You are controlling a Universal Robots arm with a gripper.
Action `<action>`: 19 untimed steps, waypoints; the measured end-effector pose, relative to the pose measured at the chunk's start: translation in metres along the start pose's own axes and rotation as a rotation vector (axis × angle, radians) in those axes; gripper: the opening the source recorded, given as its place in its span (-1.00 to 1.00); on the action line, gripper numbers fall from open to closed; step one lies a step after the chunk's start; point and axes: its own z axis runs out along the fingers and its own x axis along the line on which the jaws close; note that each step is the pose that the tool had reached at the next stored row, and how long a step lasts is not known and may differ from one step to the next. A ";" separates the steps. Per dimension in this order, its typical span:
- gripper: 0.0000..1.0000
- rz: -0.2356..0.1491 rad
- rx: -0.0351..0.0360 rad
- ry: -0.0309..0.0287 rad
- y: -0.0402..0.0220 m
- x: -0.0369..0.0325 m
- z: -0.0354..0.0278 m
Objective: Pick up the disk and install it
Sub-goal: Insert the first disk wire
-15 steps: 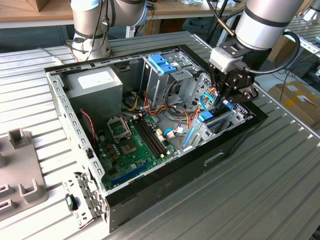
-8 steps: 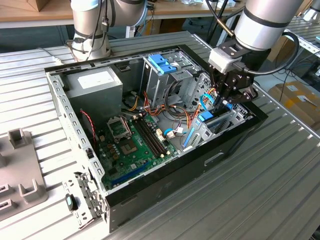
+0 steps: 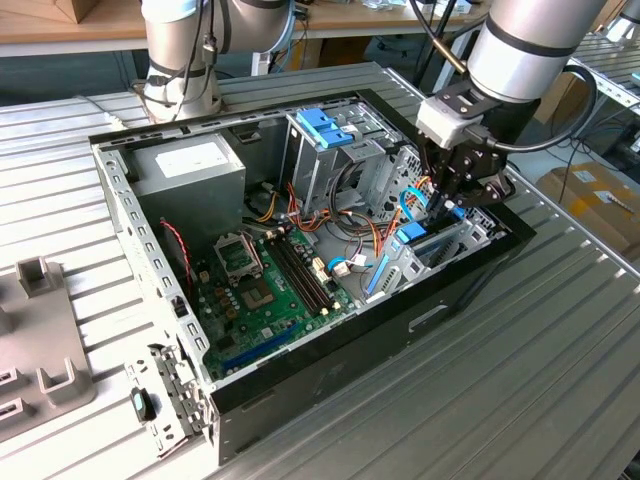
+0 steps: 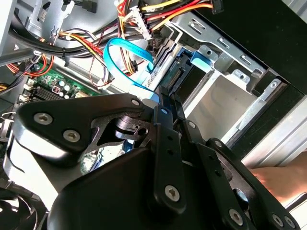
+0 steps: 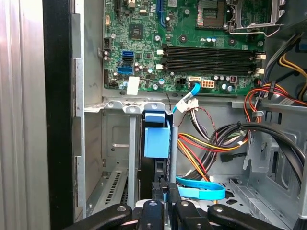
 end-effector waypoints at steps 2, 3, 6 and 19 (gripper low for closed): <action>-0.68 0.000 0.0003 -0.0003 0.0001 0.0001 0.0002; -0.68 0.000 0.0005 -0.0004 0.0005 0.0006 0.0002; -0.68 -0.001 0.0009 0.0000 0.0010 0.0018 -0.0001; -0.68 -0.001 0.0022 -0.0016 0.0017 0.0022 0.0002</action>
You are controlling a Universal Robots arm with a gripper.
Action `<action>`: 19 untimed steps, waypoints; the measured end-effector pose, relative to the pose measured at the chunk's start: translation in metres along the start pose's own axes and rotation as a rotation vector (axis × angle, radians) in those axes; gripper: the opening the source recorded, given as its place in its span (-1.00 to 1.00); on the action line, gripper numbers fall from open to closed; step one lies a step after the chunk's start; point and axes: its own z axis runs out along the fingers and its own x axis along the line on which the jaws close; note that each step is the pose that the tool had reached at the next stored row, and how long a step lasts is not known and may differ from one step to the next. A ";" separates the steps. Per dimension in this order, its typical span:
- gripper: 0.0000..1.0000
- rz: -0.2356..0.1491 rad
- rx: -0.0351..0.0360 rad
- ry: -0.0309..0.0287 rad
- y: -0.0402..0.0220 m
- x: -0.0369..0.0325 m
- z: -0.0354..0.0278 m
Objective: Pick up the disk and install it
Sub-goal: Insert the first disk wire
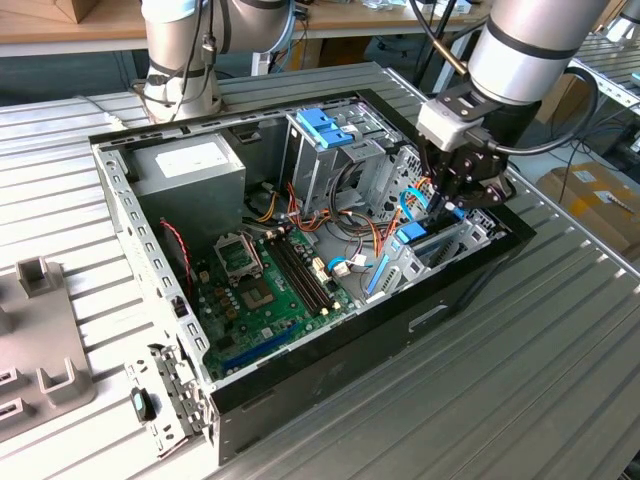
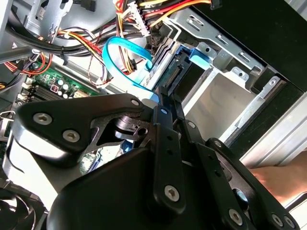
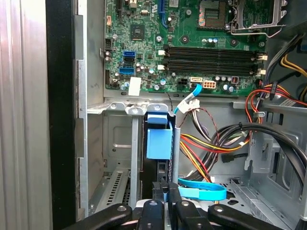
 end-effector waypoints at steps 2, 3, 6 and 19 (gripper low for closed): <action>-0.68 0.000 0.0000 0.0000 0.0000 -0.0004 0.0000; -0.68 0.000 0.0000 0.0000 0.0000 -0.0005 0.0000; -0.68 0.000 0.0000 0.0000 0.0000 -0.0008 0.0000; -0.68 0.000 0.0000 0.0000 -0.0005 -0.0016 -0.0022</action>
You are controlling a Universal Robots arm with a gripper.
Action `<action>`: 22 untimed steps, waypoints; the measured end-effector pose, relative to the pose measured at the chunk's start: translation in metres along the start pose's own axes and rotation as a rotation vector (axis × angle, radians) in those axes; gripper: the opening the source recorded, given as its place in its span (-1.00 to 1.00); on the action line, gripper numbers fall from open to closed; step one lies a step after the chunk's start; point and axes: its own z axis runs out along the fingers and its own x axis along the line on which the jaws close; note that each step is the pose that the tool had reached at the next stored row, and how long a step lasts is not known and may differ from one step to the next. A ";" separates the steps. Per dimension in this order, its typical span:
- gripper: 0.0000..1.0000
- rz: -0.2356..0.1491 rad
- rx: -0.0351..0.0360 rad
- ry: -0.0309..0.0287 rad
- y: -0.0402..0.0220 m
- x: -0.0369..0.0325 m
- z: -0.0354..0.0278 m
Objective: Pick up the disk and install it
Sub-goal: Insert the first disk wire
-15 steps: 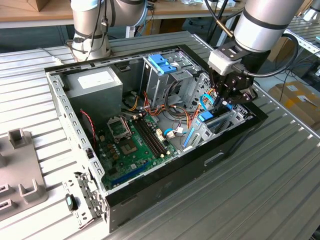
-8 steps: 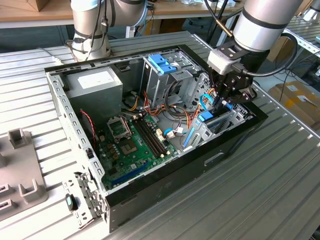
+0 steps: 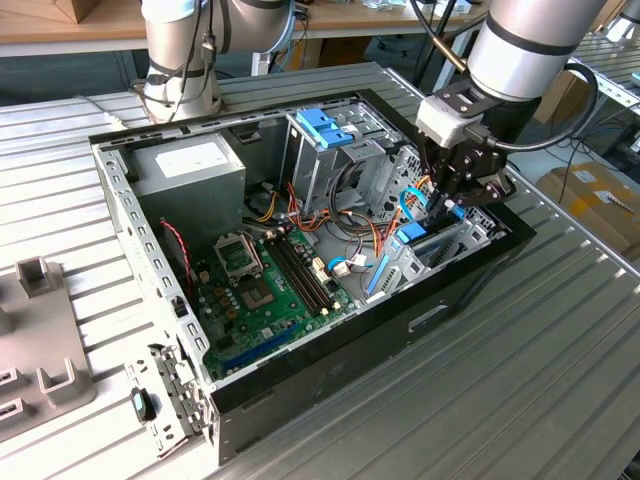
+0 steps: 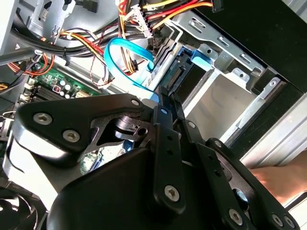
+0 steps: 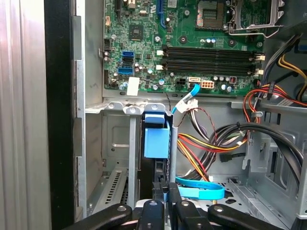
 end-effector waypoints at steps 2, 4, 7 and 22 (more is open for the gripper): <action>-0.68 0.000 0.0000 0.0002 0.0000 0.0014 -0.0001; -0.68 0.000 0.0000 0.0000 0.0000 0.0015 -0.0001; -0.68 0.000 0.0001 -0.0008 0.0000 0.0015 0.0004; -0.68 0.000 0.0001 -0.0016 -0.0004 0.0016 0.0019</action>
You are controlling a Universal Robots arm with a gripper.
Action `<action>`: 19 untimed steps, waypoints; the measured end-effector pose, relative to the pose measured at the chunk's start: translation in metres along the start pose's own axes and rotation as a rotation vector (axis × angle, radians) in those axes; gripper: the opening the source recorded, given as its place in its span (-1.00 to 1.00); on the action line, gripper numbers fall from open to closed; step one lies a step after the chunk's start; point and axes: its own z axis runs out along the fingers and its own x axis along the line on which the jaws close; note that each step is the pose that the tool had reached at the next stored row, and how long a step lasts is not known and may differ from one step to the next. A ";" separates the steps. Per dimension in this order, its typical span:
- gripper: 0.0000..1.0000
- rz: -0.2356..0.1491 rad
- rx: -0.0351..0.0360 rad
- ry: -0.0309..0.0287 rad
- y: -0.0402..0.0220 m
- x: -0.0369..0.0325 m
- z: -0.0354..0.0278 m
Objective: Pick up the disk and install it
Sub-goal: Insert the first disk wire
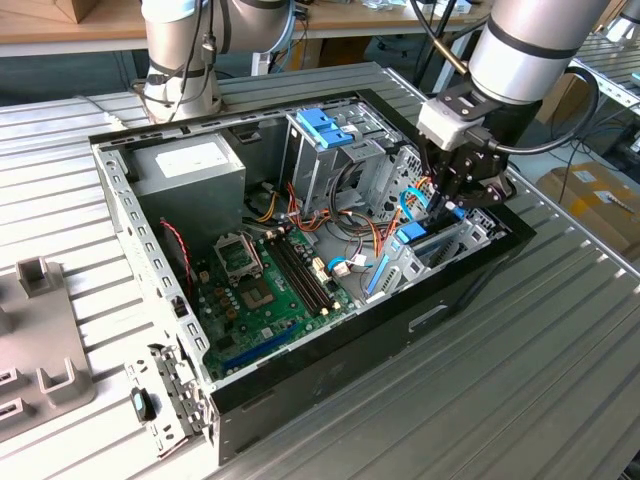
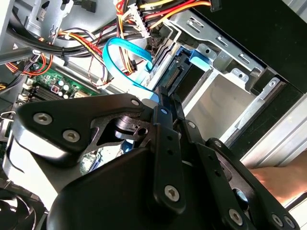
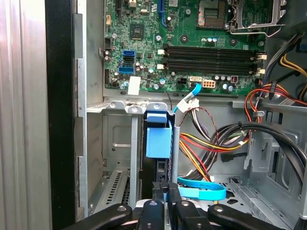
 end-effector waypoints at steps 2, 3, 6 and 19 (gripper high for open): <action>-0.68 0.000 0.0000 0.0000 0.0000 0.0000 0.0000; -0.68 0.000 0.0000 0.0001 0.0000 0.0000 0.0000; -0.68 0.000 -0.0001 0.0002 0.0001 -0.0001 0.0003; -0.68 0.000 -0.0001 0.0003 0.0007 0.0000 0.0056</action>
